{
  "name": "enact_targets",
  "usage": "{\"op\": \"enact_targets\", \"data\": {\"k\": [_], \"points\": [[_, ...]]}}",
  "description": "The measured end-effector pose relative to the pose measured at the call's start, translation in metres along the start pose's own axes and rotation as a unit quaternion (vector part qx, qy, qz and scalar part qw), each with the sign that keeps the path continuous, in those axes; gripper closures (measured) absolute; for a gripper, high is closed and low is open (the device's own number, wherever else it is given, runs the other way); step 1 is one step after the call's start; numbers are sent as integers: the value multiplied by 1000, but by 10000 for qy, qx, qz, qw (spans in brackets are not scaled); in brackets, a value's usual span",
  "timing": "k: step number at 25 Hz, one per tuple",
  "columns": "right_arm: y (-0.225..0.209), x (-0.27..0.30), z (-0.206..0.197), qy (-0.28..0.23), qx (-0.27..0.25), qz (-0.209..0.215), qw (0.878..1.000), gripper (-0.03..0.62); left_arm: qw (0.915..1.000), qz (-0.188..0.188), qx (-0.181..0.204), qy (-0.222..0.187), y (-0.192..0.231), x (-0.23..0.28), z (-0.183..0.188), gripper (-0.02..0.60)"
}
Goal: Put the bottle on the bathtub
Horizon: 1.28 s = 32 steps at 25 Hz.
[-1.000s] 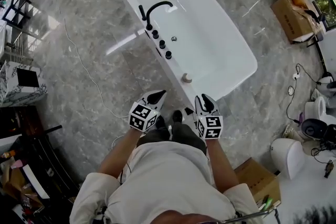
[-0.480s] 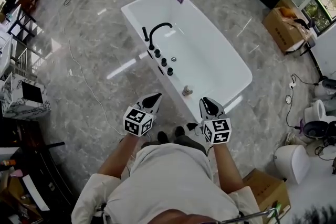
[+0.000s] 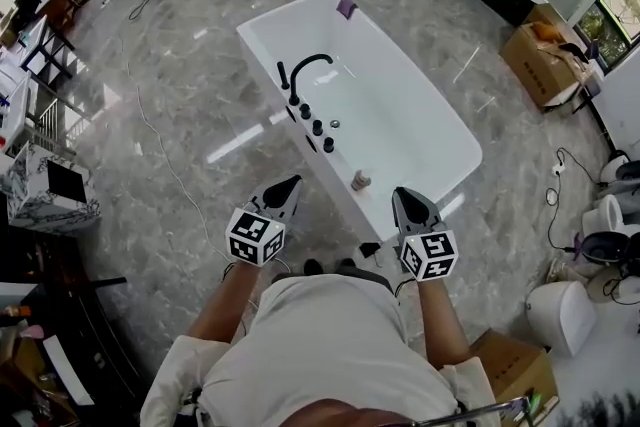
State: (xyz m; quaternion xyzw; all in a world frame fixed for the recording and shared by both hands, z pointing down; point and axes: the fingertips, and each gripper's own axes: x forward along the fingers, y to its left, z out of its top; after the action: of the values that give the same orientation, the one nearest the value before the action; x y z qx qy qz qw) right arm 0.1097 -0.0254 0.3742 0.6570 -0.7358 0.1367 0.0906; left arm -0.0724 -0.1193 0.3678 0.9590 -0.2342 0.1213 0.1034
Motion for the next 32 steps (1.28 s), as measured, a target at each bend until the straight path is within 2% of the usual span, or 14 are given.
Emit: {"op": "enact_targets", "data": {"k": [8, 18, 32], "points": [[-13, -17, 15, -257, -110, 52, 9996, 551, 9998, 147, -61, -154, -16, 0, 9, 574], [-17, -24, 12, -281, -127, 236, 9992, 554, 9989, 340, -180, -260, -27, 9, 7, 574], [-22, -27, 14, -258, -259, 282, 9989, 554, 9994, 273, -156, -147, -37, 18, 2, 574]]}}
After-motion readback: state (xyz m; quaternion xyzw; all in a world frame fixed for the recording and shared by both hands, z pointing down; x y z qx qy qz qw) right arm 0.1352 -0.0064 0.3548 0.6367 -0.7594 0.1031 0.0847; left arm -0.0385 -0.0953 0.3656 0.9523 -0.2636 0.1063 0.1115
